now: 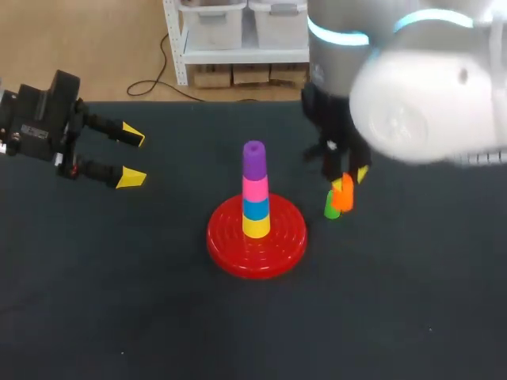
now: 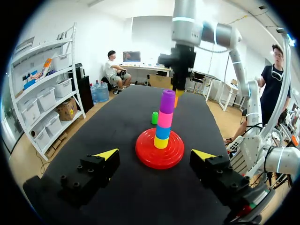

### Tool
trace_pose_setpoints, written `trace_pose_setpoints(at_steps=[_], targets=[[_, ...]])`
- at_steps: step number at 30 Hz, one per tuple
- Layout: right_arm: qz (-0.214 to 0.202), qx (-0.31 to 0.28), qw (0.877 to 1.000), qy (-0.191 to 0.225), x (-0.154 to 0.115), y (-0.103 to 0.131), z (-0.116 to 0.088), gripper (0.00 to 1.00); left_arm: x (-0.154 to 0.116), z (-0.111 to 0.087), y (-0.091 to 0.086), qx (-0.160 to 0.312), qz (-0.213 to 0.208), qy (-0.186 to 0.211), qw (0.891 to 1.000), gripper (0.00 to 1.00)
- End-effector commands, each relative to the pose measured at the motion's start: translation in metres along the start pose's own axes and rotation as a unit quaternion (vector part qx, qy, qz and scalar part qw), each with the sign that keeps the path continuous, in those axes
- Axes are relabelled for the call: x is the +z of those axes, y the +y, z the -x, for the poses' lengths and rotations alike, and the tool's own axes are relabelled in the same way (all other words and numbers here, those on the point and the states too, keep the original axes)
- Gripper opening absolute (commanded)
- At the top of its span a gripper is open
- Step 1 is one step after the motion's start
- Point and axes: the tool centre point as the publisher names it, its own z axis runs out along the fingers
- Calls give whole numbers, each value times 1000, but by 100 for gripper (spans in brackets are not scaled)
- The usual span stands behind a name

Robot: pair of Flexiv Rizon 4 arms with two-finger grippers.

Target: Pick up and stack the cylinders on the red base in this order: pink,purple,orange,green

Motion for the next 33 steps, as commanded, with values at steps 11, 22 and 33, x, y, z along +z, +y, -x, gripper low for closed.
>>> trace_pose_setpoints(at_steps=[11,22,33], targets=[[-6,-33,998,-55,-125,41,28,0,0,-1,1,1,-1,-1,1000,100],[-21,-70,996,-48,-128,85,71,0,0,-1,1,1,-1,-1,1000,100],[-27,-76,996,-25,-104,97,84,0,0,-1,1,1,-1,-1,1000,100]])
